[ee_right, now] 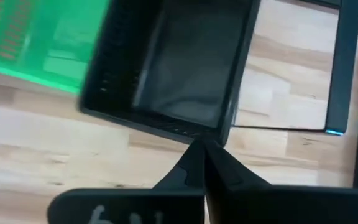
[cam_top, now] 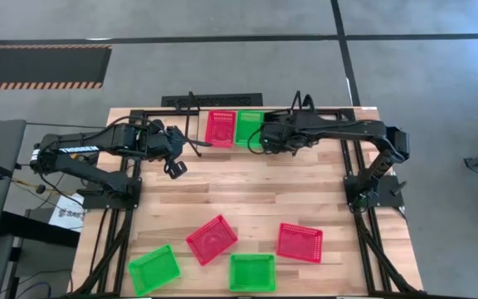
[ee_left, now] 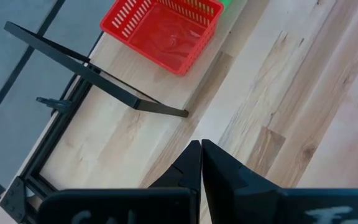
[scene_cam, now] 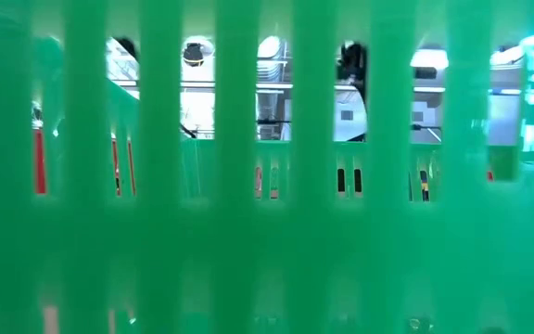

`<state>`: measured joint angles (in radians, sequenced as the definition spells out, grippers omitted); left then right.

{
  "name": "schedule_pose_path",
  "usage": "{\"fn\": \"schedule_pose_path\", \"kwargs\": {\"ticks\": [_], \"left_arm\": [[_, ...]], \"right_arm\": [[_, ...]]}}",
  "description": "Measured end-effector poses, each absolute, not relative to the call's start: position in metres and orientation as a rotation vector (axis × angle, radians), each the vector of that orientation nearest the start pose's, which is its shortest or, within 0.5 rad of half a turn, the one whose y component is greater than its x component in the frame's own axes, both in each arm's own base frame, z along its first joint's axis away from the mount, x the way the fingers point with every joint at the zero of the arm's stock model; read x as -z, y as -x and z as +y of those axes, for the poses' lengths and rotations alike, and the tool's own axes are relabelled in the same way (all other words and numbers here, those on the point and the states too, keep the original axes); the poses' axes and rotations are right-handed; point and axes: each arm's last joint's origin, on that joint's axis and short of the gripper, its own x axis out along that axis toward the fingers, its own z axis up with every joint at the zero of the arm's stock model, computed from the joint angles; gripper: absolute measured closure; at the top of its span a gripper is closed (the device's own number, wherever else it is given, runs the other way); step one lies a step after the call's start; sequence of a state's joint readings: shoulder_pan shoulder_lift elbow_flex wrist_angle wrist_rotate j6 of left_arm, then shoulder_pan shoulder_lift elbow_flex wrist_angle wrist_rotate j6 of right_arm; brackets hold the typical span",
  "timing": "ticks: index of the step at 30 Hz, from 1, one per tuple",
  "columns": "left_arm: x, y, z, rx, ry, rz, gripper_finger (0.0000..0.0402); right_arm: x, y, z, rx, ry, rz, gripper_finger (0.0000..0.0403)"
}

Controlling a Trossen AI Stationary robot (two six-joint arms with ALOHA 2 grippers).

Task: Stack baskets on shelf by color
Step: Stack the black bin on top of the other black bins on the shelf, then stack the left red bin on top of the other red bin on the shelf

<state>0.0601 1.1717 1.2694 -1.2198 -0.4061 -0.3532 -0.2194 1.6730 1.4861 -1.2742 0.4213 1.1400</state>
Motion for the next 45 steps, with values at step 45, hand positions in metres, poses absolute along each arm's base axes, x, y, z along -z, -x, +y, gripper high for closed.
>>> {"fn": "schedule_pose_path", "kwargs": {"ticks": [45], "left_arm": [[-0.173, -0.290, -0.078, -0.118, 0.628, 1.232, 0.0299]], "right_arm": [[-0.339, -0.304, -0.030, 0.749, -0.179, 1.242, 0.0396]]}}
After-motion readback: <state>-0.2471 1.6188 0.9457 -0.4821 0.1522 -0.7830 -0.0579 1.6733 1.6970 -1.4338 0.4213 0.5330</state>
